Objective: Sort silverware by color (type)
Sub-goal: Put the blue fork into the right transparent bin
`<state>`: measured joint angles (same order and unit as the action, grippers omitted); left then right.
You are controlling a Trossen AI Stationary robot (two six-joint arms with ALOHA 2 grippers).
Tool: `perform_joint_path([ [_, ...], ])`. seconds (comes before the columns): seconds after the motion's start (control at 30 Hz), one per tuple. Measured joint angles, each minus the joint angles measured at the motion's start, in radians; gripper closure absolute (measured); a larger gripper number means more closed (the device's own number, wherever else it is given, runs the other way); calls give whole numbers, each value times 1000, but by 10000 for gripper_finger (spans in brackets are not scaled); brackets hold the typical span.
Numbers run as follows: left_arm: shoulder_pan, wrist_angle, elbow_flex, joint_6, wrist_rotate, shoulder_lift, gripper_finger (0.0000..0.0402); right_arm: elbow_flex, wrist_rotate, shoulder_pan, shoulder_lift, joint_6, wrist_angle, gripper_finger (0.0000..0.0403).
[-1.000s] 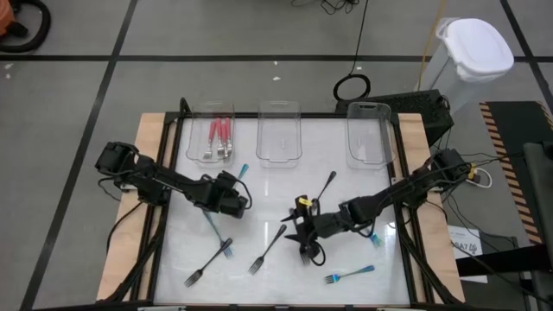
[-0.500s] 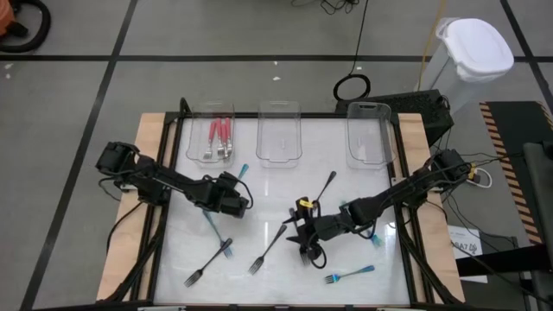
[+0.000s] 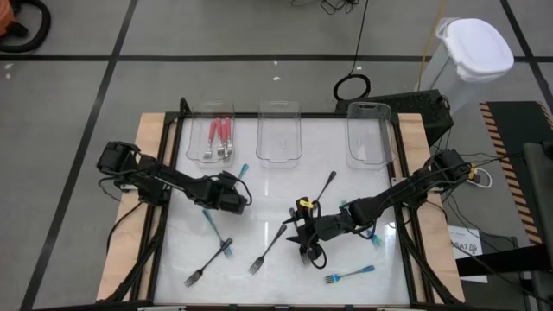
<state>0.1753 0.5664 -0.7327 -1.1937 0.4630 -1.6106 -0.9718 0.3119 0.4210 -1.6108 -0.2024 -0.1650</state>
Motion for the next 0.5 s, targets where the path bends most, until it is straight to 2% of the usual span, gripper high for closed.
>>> perform_joint_path([
  [0.13,-10,-20,11,27,-27,1,300,0,0,0,0,0,0,168],
  [0.33,-11,-47,12,103,-43,0,381,0,0,0,0,-2,0,168],
  [0.5,-11,-47,12,110,-46,7,386,0,0,0,0,-4,6,168],
])
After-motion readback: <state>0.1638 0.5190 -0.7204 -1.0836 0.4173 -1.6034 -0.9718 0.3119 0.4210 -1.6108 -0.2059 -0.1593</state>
